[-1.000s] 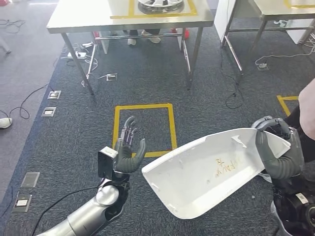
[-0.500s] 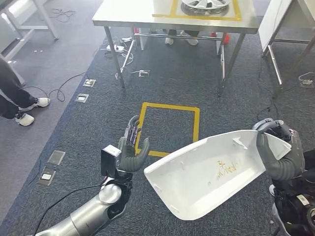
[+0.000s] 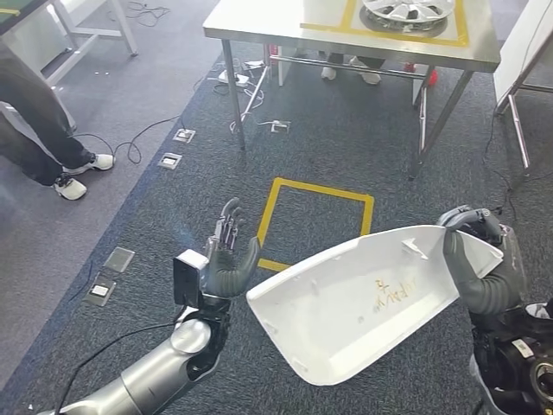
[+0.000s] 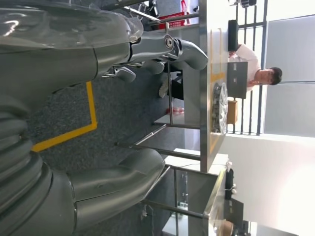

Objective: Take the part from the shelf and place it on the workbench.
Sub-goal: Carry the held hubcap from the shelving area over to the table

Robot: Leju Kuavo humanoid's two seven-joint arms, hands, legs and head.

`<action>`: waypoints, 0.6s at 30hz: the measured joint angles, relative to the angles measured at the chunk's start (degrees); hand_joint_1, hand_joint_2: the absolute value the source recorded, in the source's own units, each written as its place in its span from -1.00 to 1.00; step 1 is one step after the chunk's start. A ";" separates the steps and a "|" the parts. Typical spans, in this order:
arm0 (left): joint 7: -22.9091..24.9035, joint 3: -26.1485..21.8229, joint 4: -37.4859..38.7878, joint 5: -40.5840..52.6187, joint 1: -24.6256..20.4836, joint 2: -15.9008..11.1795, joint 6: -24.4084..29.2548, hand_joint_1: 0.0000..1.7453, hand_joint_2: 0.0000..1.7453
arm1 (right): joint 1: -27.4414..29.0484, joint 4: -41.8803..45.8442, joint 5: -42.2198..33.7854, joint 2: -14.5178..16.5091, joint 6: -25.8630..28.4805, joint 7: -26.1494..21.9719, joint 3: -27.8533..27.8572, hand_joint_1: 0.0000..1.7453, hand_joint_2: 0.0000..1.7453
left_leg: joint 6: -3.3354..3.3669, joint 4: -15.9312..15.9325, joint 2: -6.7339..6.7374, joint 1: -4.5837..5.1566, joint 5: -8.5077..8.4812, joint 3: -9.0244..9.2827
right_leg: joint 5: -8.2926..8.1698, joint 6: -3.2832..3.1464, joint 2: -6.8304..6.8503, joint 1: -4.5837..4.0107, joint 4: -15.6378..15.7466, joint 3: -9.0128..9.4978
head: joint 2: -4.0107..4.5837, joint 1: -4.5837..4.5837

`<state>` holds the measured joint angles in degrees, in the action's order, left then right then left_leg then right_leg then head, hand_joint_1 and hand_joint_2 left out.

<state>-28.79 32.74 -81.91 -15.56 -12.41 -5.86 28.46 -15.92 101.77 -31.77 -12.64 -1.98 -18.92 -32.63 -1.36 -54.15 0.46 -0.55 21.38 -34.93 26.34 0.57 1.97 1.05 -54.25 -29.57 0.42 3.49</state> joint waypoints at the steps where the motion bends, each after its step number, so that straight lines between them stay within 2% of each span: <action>1: 0.00 0.02 0.00 0.00 -0.04 0.00 0.00 -1.00 1.00 | 0.00 0.00 -0.01 0.00 0.01 0.01 -0.04 1.00 1.00 | 0.16 -0.02 -0.02 0.07 0.04 0.00 | -0.07 0.13 0.02 0.04 0.18 0.10 | 0.00 -0.08; 5: 0.01 0.05 0.01 -0.15 -0.06 -0.02 0.00 -1.00 1.00 | -0.01 0.00 0.14 0.01 0.29 0.25 -0.10 1.00 1.00 | 0.64 -0.04 -0.03 0.17 0.16 -0.02 | -0.29 0.82 0.03 0.10 0.73 0.37 | 0.00 -0.20; 10: 0.42 0.07 0.02 -0.66 -0.10 0.01 0.00 -1.00 1.00 | 0.06 -0.17 3.55 0.01 2.72 2.08 -0.57 1.00 1.00 | 0.77 -0.07 -0.02 0.18 0.17 -0.02 | -0.38 1.34 0.02 0.11 0.93 0.42 | 0.00 -0.20; 18: 0.17 0.14 0.06 -0.39 -0.68 0.22 0.59 -1.00 1.00 | 0.19 -1.23 8.10 0.03 5.55 2.44 -2.51 1.00 1.00 | 0.79 -0.02 -0.02 0.16 0.13 -0.01 | -0.39 1.48 0.01 -0.05 0.92 0.40 | 0.00 -0.19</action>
<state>-28.62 32.88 -81.85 -15.94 -13.09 -5.64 29.05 -15.73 100.54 -23.67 -12.61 3.57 -16.48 -35.14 -0.57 -54.17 0.45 -0.39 21.50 -34.95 25.94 2.05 1.99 1.00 -53.33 -29.16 0.42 3.30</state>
